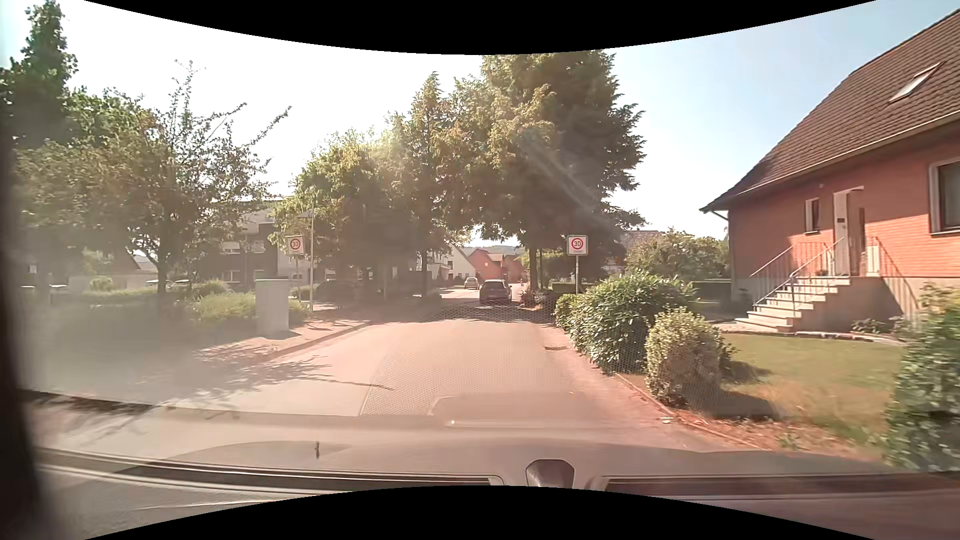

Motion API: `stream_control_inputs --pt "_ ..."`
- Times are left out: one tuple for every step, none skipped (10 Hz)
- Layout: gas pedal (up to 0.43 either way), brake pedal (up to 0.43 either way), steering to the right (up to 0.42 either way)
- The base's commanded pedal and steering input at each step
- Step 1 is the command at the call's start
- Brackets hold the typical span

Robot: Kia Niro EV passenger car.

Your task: Follow the waypoints while adhering to traffic rules and regulations

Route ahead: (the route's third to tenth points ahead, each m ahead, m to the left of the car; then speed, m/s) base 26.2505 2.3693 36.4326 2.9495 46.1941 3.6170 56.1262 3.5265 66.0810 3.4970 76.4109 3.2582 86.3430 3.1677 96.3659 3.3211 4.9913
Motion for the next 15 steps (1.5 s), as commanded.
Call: stream_control_inputs --pt "0.169 0.006 -0.101" --pt "0.169 0.000 -0.074" --pt "0.169 0.006 -0.052" --pt "0.169 0.006 -0.038" --pt "0.169 0.006 -0.031" --pt "0.169 0.006 -0.022" --pt "0.169 0.006 -0.012" --pt "0.169 0.006 -0.009" --pt "0.169 0.006 -0.008" --pt "0.169 0.006 -0.004" --pt "0.169 0.006 0.001" --pt "0.169 0.006 0.004" --pt "0.169 0.006 0.004" --pt "0.169 0.006 0.004" --pt "0.169 0.006 0.003"
